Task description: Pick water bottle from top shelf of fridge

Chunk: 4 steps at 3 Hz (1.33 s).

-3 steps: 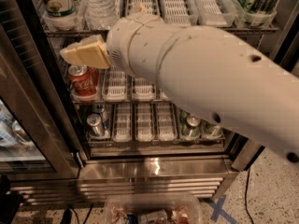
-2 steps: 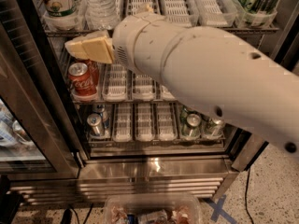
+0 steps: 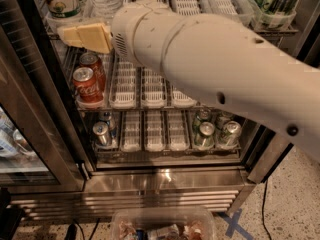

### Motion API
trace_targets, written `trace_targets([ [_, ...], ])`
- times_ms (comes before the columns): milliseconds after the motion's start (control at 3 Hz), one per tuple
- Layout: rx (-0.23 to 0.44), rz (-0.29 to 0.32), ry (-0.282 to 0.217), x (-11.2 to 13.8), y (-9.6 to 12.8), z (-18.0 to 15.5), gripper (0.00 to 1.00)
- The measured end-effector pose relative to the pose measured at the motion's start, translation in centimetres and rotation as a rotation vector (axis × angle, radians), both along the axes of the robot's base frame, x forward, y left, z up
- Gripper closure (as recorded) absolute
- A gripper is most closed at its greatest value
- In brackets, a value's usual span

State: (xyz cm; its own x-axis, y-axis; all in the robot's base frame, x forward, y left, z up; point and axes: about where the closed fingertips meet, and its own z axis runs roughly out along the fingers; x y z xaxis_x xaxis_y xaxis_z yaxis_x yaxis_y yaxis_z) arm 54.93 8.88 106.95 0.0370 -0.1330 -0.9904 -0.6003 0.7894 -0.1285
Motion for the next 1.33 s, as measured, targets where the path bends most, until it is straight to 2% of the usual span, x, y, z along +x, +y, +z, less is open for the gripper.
trace_targets([
  [667,0.018,-0.079,-0.091,1.0,-1.3,1.8,0.0],
  [1333,0.023,-0.119,-0.12,1.6,-1.8,2.0,0.14],
])
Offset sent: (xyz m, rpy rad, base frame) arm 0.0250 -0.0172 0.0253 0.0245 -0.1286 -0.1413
